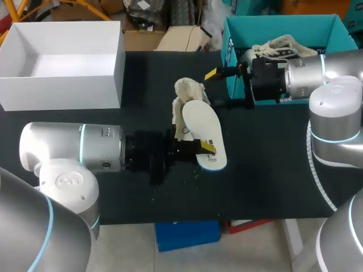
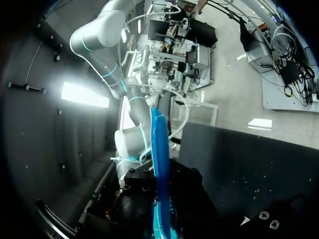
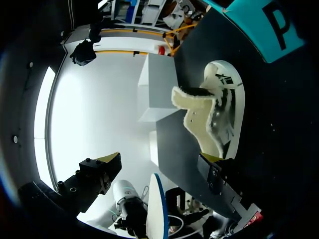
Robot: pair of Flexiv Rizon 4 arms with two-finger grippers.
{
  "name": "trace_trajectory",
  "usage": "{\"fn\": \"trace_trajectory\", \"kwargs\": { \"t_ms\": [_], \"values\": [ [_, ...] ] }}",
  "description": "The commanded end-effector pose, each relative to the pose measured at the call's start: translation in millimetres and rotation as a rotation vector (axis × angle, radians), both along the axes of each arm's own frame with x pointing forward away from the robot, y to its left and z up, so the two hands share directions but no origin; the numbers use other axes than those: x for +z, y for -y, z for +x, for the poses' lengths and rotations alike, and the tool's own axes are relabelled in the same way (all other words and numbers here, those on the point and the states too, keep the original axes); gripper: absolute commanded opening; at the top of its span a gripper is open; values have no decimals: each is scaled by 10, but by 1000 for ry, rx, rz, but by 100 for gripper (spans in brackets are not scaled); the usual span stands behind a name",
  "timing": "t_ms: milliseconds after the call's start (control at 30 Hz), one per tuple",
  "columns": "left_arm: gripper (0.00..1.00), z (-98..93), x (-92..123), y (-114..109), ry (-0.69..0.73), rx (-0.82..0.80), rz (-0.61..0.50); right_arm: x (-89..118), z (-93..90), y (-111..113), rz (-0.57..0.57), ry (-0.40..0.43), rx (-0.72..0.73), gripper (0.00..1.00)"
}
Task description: Take the shoe out of the shoebox, open the shoe tongue, remove and reinsert the insole, then place the shoe into the shoebox
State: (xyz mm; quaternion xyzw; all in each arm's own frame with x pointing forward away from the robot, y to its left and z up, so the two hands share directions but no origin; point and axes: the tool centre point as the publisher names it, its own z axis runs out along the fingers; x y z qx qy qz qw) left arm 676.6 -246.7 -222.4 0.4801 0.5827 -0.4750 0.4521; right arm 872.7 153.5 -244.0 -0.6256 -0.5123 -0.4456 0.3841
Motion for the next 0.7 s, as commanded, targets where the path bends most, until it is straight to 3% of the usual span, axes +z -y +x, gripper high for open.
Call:
{"fn": "trace_trajectory", "kwargs": {
  "t_ms": [33,467,700],
  "values": [
    [0,-11,1,2,1,3,2,-12,-1,-15,0,1,-3,100],
    [0,136,-361,-123,258,-34,-116,-12,-1,-15,0,1,-3,100],
    [0,353,-537,-193,322,-55,-118,-12,-1,-15,0,1,-3,100]
  ]
}}
